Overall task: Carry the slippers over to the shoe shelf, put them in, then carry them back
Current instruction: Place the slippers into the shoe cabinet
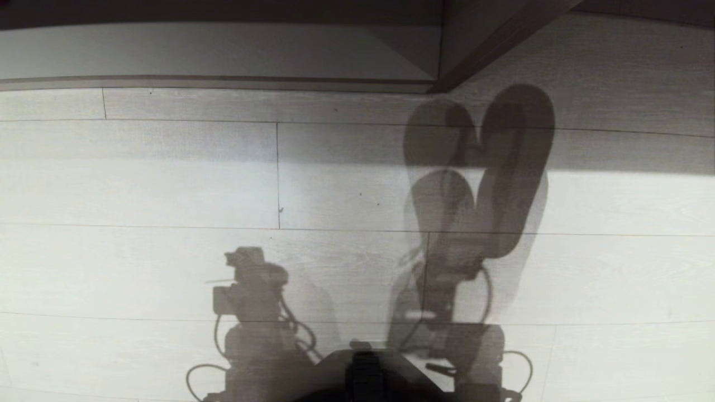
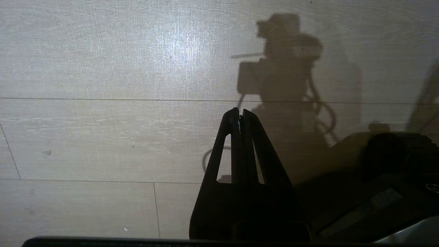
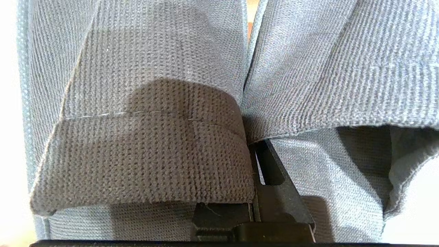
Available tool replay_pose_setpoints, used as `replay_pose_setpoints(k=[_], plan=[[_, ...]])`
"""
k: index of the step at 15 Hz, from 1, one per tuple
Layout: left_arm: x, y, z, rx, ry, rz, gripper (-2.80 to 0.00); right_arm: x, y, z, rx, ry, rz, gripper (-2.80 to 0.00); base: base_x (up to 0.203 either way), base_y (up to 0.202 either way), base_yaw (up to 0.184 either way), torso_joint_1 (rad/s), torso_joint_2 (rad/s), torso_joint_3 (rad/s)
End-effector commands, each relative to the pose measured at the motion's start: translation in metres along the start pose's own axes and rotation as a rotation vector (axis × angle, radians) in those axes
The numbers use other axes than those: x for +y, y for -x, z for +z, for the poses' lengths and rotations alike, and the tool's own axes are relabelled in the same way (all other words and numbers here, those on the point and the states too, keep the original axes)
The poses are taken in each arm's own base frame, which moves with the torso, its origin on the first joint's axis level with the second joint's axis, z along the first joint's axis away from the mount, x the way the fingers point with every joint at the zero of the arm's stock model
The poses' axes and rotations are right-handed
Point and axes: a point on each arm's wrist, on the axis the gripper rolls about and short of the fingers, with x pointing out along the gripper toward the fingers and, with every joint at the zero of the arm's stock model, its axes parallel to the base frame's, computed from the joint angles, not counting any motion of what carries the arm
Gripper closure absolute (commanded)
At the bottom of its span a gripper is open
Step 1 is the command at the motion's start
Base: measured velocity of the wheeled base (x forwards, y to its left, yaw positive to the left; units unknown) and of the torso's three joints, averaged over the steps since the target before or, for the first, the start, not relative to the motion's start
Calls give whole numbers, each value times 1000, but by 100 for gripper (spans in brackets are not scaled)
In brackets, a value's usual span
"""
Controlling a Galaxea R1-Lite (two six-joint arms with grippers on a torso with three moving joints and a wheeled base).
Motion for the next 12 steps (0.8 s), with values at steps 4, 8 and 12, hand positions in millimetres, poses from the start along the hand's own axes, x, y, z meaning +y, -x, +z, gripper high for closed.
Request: replay_pose_setpoints(k=[4,8,12], plan=[[0,-1,-2,8,-1,0,0,8,31,-38,18,-3,28,0,0,0,0,0,0,0],[0,-1,-2,8,-1,0,0,10,38,-88,156,22,18,0,0,0,0,0,0,0],[0,-1,-2,8,-1,0,0,11,51,-108,247,34,-43,0,0,0,0,0,0,0]])
